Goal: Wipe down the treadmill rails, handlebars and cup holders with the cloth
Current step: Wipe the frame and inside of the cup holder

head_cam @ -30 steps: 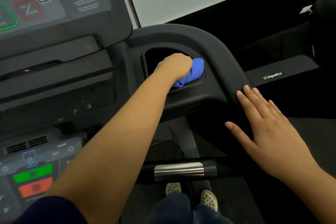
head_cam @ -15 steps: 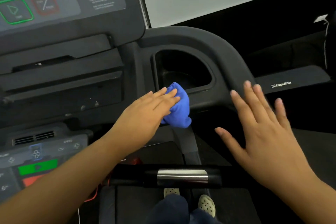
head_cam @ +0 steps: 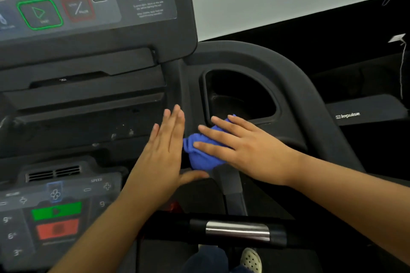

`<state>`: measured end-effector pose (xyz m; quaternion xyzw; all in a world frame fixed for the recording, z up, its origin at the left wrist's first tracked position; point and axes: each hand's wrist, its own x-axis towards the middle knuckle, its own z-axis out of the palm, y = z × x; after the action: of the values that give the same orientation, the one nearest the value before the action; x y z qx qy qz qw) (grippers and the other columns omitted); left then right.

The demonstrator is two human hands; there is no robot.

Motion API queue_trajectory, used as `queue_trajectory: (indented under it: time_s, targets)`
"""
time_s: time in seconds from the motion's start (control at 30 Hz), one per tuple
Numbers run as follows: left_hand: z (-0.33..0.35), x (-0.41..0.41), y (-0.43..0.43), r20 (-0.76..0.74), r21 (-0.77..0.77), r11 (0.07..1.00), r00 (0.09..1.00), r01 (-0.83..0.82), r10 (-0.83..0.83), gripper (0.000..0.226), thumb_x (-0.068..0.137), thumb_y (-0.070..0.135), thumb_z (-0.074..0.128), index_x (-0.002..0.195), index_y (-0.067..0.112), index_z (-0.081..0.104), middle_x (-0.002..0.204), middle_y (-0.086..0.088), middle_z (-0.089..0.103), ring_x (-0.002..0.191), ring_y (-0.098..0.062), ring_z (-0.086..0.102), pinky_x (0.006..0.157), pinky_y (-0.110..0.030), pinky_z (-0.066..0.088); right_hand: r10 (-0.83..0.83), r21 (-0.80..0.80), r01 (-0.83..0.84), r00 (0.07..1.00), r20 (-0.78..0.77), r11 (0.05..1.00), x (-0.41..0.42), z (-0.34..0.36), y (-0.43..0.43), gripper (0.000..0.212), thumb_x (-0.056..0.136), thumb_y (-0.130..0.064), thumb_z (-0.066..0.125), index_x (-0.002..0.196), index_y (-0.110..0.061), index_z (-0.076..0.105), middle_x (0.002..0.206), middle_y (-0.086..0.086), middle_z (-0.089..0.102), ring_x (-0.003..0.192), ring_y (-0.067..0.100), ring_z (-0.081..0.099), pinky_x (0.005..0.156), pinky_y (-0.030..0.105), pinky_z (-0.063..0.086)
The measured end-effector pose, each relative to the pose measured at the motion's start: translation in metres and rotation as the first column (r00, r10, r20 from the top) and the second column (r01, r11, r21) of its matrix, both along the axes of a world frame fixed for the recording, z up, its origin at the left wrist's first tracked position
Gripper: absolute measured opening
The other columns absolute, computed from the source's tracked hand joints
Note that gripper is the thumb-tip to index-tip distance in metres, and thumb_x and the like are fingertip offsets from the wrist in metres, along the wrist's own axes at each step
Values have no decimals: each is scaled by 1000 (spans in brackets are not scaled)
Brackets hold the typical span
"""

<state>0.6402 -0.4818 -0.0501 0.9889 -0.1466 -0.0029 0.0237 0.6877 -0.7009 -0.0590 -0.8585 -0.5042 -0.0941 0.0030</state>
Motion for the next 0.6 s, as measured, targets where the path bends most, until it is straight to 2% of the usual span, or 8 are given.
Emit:
queue_trajectory:
  time_s: [0.1,0.2,0.27,0.37,0.43,0.53,0.6]
  targets:
    - [-2,3,-5,-31,101,992,996,-76,80,116,70,85,15,145,-2,10,152,-21,16,142,-29,14,105,-51,17,81,-6,-81,997,12,997,6,6,-7,57,84,-14,53,140,-19,43,142,11,48,128,35,47,104,47,37]
    - [-7,5,-5,-57,130,988,994,-86,94,118,67,86,16,143,-5,19,149,-24,26,135,-32,29,103,-48,22,109,-50,-111,993,-37,993,19,17,-20,52,86,-19,39,137,-19,46,138,8,52,124,30,52,102,41,39]
    - [-5,5,-5,-48,81,994,995,-78,82,114,73,85,7,145,-2,17,152,-21,21,139,-30,24,108,-42,20,108,-47,-112,990,-91,993,29,23,-32,53,87,-21,34,139,-20,45,140,6,50,127,28,50,104,39,38]
    - [-1,0,-6,-27,-95,990,995,-100,98,99,76,80,-12,147,13,-3,156,-5,-7,144,-15,-5,117,-28,-2,99,-26,-102,990,-104,994,50,32,-53,51,91,-22,34,141,-19,41,147,5,41,136,27,38,108,42,37]
    - [-2,-2,-8,6,-158,982,994,-106,108,82,86,69,-13,147,16,-2,157,-1,-5,144,-10,-7,115,-24,-6,87,7,-87,996,-13,996,68,40,-66,48,94,-19,34,142,-16,39,150,4,36,139,26,32,108,44,32]
    - [-6,-1,-11,28,-149,980,990,-132,137,62,98,48,2,147,11,10,156,-5,12,144,-14,7,115,-28,4,112,15,-116,977,180,993,97,54,-77,43,99,-13,30,139,-14,45,145,4,43,135,28,39,104,45,36]
    - [-9,0,-12,63,-139,980,987,-140,150,58,99,41,11,146,8,16,155,-9,19,143,-17,15,114,-31,9,212,-66,-201,939,270,977,117,60,-75,40,101,-12,30,134,-16,53,140,4,50,131,32,44,102,46,38]
